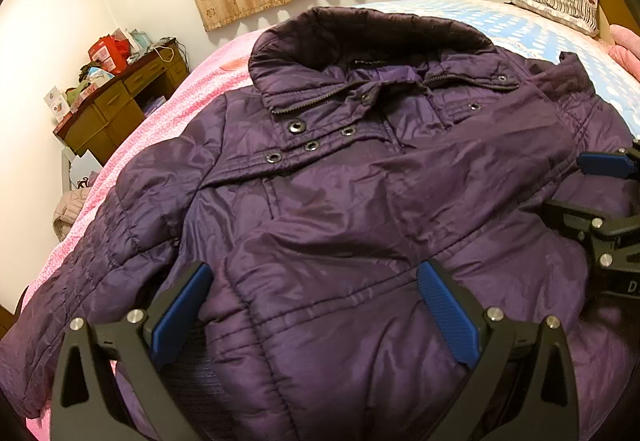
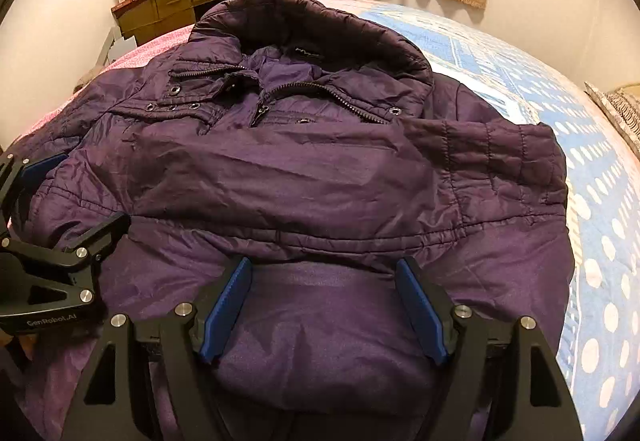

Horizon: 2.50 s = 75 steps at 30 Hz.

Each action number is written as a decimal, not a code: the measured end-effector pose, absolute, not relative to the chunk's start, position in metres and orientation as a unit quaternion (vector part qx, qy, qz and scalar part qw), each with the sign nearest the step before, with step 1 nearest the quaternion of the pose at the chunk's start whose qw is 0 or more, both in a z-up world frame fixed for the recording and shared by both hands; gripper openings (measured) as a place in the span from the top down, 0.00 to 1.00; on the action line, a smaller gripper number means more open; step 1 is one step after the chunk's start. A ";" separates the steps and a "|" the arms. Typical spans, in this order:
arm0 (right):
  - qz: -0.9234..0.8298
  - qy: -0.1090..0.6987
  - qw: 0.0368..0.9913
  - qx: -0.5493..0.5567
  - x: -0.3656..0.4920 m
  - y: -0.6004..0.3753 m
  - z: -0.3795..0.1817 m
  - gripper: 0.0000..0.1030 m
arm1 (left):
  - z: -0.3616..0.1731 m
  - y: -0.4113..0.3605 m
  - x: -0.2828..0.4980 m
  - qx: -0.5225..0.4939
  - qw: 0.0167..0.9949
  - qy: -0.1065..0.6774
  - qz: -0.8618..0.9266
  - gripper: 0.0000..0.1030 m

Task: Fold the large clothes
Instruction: 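Open the right gripper to release the cuff and withdraw it, then reach the left gripper to the other sleeve cuff and grasp it, then lift the held sleeve cuff up with the left gripper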

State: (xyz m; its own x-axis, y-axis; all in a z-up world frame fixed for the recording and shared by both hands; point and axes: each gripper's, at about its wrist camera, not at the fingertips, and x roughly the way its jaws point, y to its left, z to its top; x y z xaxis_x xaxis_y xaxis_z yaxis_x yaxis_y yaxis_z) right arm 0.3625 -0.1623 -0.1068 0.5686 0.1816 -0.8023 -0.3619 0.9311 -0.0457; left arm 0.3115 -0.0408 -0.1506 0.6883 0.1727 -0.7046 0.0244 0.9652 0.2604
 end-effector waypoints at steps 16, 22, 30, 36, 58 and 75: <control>0.142 0.417 0.891 -0.107 0.356 -0.164 -0.104 0.25 | -0.087 0.034 0.234 0.039 0.937 0.345 0.021 0.00; 0.139 0.413 0.893 -0.110 0.354 -0.163 -0.103 0.24 | -0.083 0.144 0.158 -0.010 0.932 0.349 0.102 0.00; 0.130 0.407 0.896 -0.119 0.351 -0.160 -0.102 0.23 | -0.092 0.303 0.073 -0.089 0.901 0.347 0.243 0.00; 0.121 0.402 0.898 -0.130 0.349 -0.159 -0.101 0.21 | -0.120 0.379 0.053 -0.316 0.867 0.324 0.208 0.00; 0.116 0.399 0.899 -0.137 0.348 -0.157 -0.101 0.20 | -0.163 0.413 0.109 -0.430 0.834 0.291 0.184 0.35; 0.137 0.400 0.899 -0.116 0.343 -0.163 -0.087 0.20 | -0.048 0.396 0.112 -0.344 0.915 0.184 0.103 0.71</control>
State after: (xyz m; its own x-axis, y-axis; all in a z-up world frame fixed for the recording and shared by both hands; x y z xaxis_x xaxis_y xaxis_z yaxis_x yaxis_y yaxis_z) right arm 0.3432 -0.1633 -0.0869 0.6425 0.1534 -0.7508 -0.3384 0.9358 -0.0984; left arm 0.1115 0.3959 -0.0478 0.9113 0.0618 -0.4072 -0.3149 0.7416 -0.5923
